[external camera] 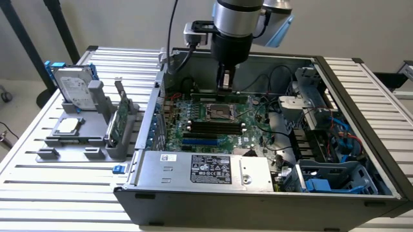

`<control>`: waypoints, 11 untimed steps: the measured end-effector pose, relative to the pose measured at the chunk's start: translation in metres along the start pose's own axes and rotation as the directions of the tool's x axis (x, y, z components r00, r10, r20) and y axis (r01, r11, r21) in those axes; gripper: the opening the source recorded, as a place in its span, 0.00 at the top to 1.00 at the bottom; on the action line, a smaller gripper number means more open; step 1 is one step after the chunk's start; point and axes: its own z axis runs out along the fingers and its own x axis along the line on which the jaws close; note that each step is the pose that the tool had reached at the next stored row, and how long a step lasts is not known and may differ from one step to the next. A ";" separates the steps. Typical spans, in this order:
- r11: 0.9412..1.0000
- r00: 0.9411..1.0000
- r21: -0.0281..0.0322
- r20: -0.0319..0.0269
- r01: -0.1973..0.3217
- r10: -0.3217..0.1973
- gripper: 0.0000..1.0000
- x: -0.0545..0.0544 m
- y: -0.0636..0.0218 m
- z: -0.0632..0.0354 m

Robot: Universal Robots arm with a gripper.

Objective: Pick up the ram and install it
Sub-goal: 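Pick up the ram and move it above insertion slot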

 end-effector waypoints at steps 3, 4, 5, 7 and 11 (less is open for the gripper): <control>1.000 1.000 0.000 -0.003 -0.001 0.001 0.86 0.000 -0.0002 0.0053; 1.000 1.000 0.000 -0.004 -0.001 0.001 0.86 0.000 -0.0003 0.0072; 1.000 1.000 0.000 -0.005 -0.001 0.001 0.86 0.000 -0.0003 0.0089; 1.000 1.000 0.001 -0.007 -0.001 0.001 0.86 0.001 -0.0005 0.0125; 1.000 1.000 0.001 -0.012 -0.002 0.002 0.86 0.001 -0.0010 0.0181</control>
